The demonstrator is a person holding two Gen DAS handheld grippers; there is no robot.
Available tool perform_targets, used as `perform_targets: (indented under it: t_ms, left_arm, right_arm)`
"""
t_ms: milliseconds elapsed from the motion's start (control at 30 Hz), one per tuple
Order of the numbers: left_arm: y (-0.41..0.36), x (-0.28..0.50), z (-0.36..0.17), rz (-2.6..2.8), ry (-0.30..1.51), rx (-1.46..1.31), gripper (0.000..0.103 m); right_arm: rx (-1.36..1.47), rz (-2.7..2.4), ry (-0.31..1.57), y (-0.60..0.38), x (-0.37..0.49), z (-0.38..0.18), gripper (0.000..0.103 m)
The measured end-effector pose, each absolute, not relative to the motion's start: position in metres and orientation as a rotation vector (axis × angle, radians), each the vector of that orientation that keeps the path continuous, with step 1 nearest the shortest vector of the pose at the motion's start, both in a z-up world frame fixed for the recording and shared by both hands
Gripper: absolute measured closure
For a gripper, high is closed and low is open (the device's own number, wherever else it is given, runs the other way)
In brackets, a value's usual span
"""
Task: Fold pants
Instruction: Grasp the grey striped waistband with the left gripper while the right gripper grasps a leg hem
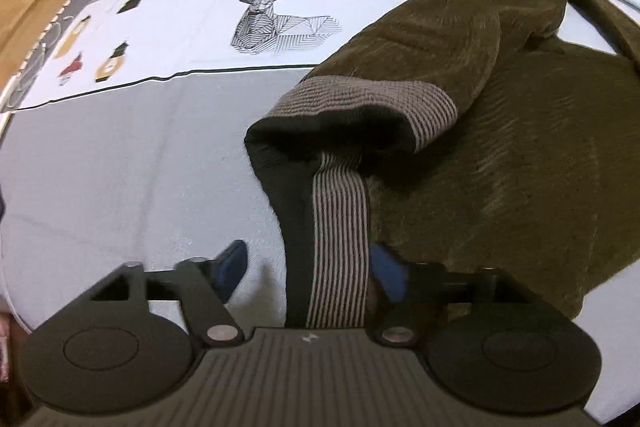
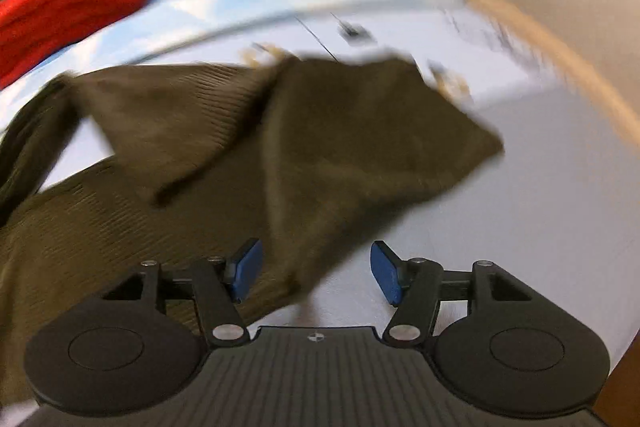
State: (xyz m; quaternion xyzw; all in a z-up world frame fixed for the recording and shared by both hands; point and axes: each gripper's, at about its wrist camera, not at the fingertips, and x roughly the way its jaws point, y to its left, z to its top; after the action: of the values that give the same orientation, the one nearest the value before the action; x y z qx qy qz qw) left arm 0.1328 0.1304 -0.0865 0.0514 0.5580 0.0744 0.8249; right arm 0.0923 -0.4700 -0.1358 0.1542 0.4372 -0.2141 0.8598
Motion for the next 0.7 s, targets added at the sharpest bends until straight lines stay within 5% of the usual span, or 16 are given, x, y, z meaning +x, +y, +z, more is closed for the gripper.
perform_targets:
  t_ms: [367,433,500,600,700]
  left_arm:
    - [0.137,0.172,-0.13,0.114,1.318,0.026,0.017]
    - [0.141,0.174,-0.132,0.098,1.326,-0.024,0.025]
    - [0.142,0.175,-0.132,0.077,1.313,-0.033,0.036]
    - [0.138,0.17,-0.127,0.075,1.27,0.032,0.059]
    - [0.133,0.162,-0.122,0.062,1.231,0.088,0.067]
  right_arm:
    - [0.499,-0.474,0.991,-0.498,0.138,-0.189,0.04]
    - [0.496,-0.459,0.966,-0.497,0.143,-0.189,0.049]
    - [0.495,-0.452,0.935,-0.497,0.144,-0.187,0.075]
    - [0.506,-0.461,0.878,-0.5,0.135,-0.177,0.086]
    - [0.519,-0.453,0.848,-0.504,0.121,-0.167,0.089]
